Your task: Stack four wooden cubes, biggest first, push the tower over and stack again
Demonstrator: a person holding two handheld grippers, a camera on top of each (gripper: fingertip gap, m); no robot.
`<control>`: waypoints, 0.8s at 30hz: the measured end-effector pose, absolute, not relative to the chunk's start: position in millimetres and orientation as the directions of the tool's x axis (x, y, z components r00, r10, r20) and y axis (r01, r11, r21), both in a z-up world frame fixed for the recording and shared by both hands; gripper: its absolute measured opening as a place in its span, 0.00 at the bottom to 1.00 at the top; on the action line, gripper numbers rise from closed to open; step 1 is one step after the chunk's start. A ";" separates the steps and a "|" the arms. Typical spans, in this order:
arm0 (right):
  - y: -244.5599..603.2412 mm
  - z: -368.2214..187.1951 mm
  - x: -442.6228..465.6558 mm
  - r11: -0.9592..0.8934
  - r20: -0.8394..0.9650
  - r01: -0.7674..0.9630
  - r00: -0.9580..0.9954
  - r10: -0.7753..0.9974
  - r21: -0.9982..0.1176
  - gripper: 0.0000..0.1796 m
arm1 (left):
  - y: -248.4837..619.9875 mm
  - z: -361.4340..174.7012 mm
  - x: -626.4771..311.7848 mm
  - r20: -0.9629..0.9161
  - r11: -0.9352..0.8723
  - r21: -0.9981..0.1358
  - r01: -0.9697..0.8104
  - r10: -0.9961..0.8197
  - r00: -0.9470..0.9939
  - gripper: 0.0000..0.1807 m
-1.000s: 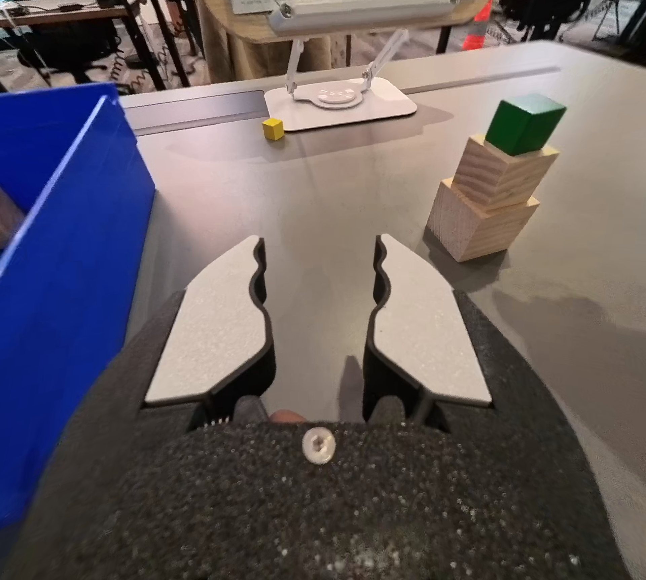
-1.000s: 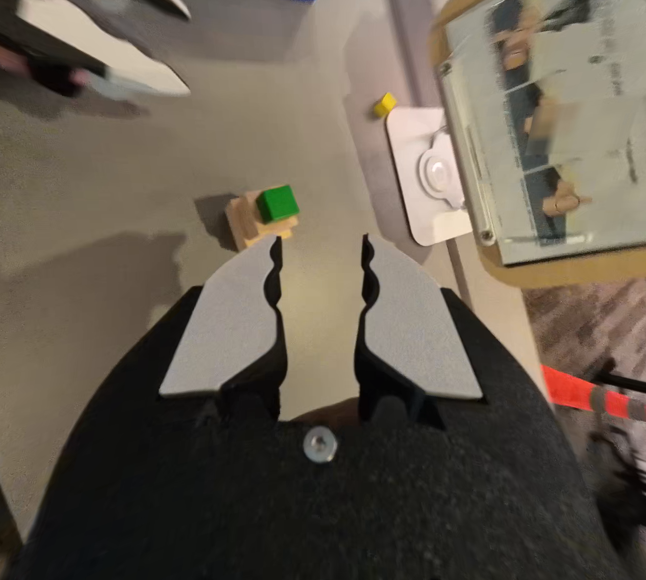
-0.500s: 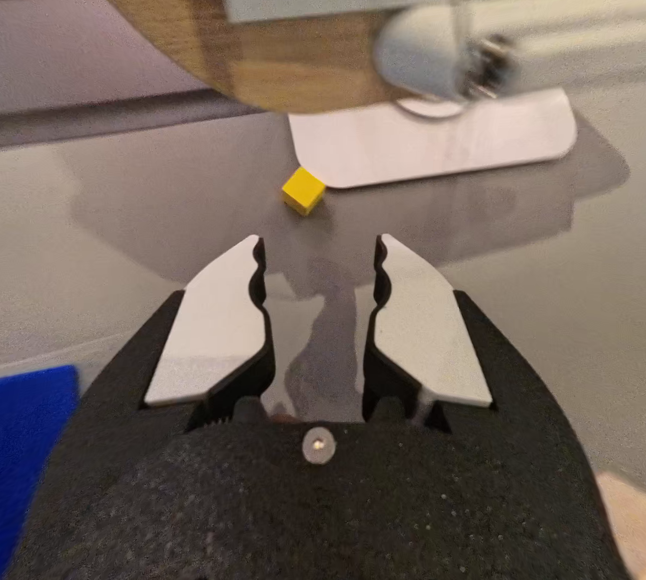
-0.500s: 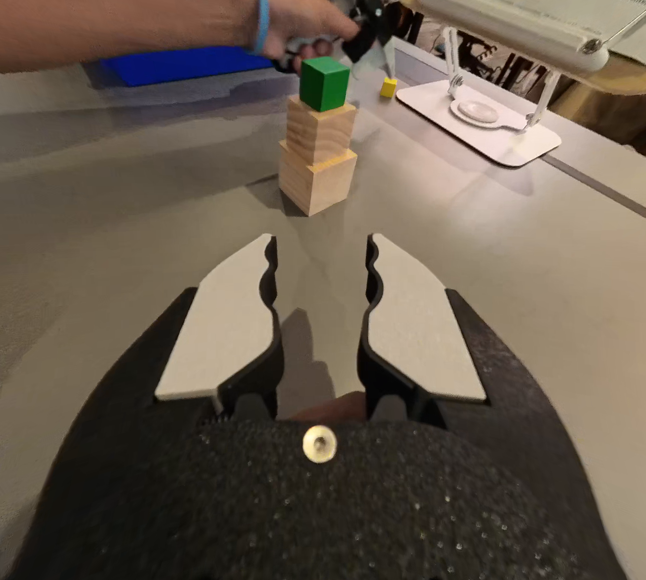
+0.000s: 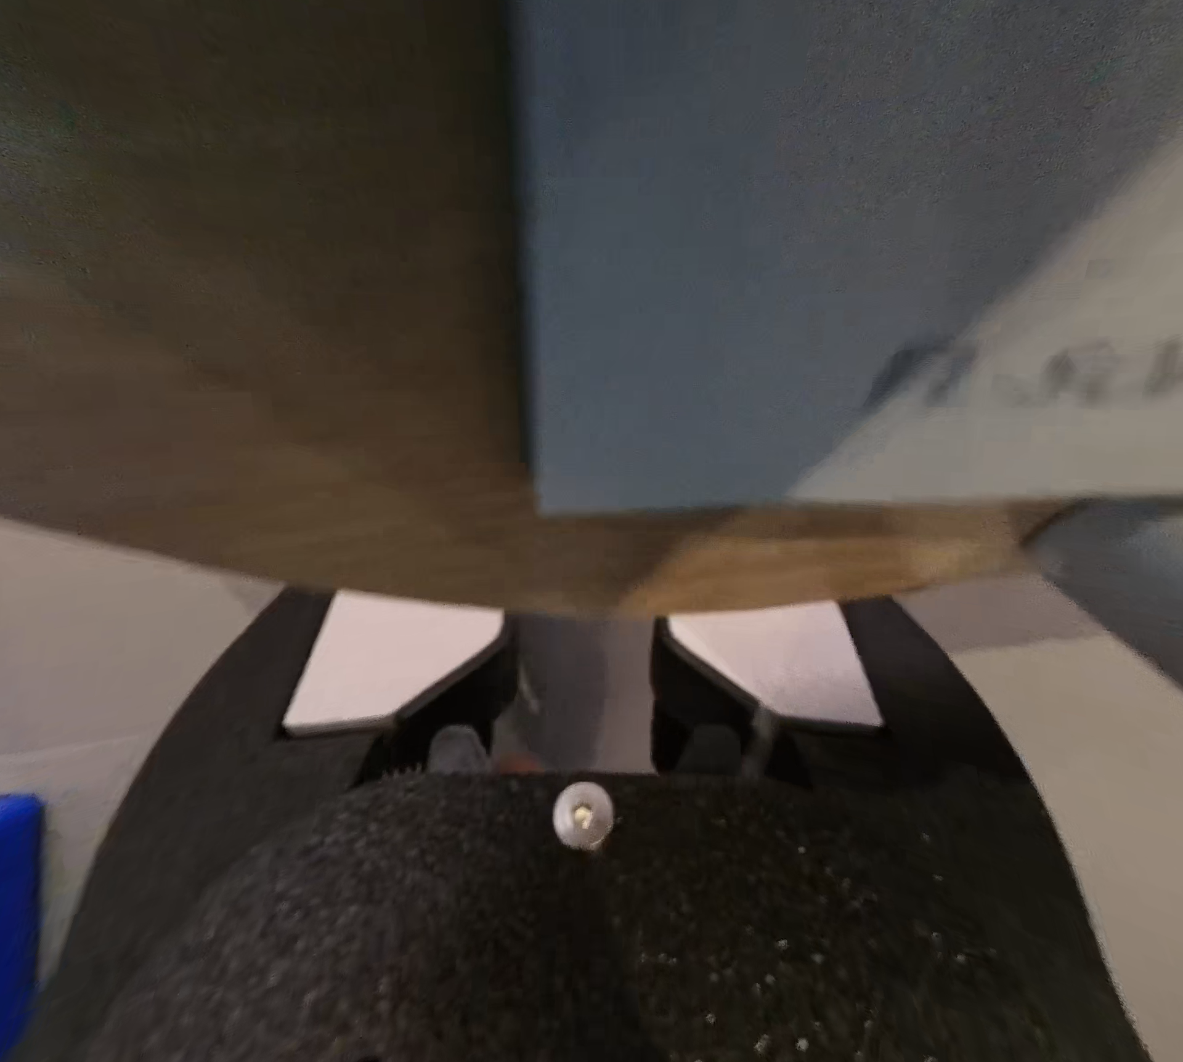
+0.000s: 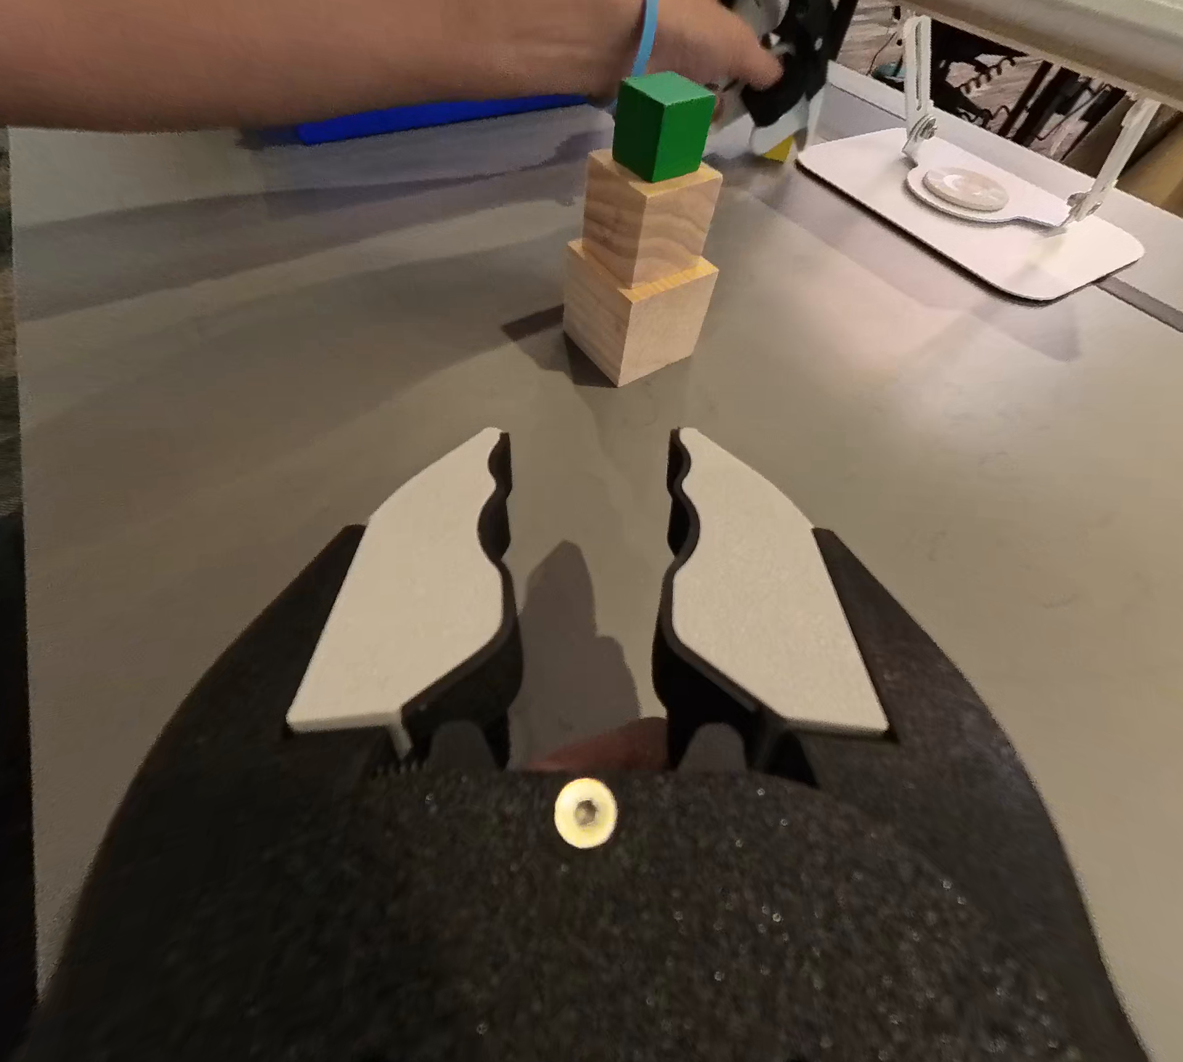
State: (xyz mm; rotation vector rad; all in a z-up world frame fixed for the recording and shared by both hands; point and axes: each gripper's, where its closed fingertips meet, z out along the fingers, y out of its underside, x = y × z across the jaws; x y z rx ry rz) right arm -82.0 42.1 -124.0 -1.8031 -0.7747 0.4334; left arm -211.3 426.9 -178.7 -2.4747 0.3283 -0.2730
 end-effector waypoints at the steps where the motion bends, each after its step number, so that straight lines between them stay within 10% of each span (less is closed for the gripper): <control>1: 42.2 -123.8 -82.3 -0.215 0.069 0.294 0.722 0.689 -0.931 0.26 | 424.4 -180.4 -210.8 0.124 -0.785 -0.600 -0.155 -0.283 0.951 0.17; 13: 39.0 -125.2 -80.6 -0.217 0.083 0.307 0.730 0.679 -0.927 0.24 | 382.3 -126.1 -219.0 0.163 -0.711 -0.667 -0.221 -0.429 0.888 0.16; 24: 42.7 -124.7 -80.6 -0.231 0.061 0.285 0.740 0.670 -0.930 0.24 | 179.4 -17.1 -166.3 0.211 -0.283 -0.749 -0.599 -0.959 0.188 0.17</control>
